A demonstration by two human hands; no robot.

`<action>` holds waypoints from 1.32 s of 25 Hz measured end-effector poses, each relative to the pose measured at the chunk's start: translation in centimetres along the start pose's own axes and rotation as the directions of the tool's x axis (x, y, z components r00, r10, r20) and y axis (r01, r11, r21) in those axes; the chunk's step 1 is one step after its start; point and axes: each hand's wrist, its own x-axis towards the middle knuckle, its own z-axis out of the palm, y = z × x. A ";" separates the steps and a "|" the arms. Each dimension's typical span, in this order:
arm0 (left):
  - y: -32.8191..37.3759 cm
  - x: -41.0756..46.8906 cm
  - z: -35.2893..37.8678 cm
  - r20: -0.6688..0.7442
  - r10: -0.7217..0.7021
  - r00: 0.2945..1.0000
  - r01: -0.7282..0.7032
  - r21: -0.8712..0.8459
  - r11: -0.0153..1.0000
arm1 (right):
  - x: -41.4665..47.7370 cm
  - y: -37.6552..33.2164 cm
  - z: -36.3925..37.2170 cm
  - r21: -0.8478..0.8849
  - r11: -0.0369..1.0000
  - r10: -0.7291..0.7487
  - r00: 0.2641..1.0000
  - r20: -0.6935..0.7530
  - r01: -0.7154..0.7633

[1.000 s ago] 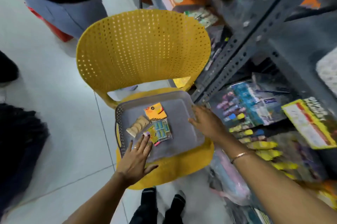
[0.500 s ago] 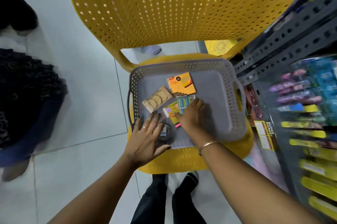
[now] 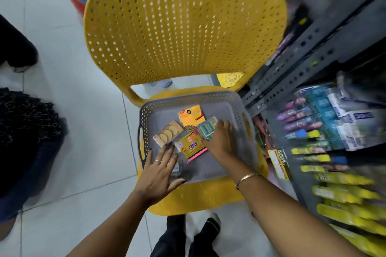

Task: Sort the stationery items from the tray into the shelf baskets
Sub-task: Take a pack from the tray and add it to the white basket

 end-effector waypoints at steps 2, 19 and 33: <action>0.4 0.7 -2.3 -0.035 0.029 0.999 -0.029 -0.007 1.000 | -0.7 0.0 -3.5 -0.025 0.998 -0.060 0.998 -0.001 0.059; 17.2 14.6 -31.5 -0.416 0.621 0.664 -0.534 0.317 0.784 | -14.9 5.8 -43.5 0.041 0.999 0.009 0.869 -0.494 0.013; 25.9 22.0 -32.8 -0.210 0.737 0.642 -0.648 0.364 0.668 | -16.7 30.0 -45.1 0.080 0.905 0.418 0.842 -0.341 -0.417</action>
